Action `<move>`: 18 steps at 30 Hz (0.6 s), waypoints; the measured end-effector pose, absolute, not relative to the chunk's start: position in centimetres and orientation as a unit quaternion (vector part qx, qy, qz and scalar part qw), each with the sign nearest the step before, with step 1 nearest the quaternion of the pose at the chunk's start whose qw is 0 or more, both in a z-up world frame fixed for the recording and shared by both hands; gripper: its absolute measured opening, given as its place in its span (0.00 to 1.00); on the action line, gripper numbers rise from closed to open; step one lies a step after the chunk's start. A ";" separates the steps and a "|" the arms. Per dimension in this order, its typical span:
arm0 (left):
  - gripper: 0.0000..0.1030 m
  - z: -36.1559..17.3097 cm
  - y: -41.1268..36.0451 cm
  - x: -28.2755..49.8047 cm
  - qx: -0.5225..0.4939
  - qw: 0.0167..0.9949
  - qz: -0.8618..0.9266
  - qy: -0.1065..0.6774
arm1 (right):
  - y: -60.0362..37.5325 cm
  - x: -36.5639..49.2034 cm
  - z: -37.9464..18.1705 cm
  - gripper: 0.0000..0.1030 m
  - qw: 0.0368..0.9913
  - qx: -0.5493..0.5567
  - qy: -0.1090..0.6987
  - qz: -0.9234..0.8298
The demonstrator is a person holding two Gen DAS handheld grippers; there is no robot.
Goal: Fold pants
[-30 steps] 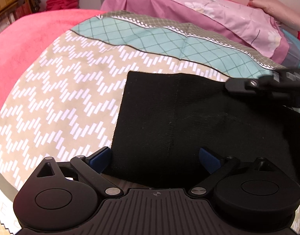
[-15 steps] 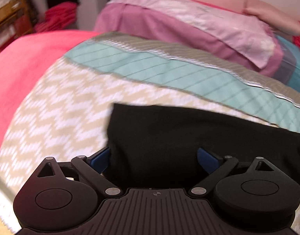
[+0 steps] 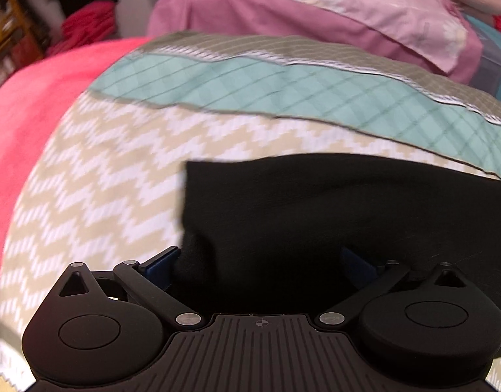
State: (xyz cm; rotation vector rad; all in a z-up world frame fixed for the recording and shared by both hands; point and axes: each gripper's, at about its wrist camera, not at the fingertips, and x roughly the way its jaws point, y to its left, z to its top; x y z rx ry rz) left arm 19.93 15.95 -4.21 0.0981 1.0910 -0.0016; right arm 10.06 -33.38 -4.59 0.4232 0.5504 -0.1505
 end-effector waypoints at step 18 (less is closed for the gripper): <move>1.00 1.2 16.3 18.7 -0.070 0.869 -0.028 0.490 | -34.3 10.3 -4.6 0.69 0.937 0.215 0.274 0.013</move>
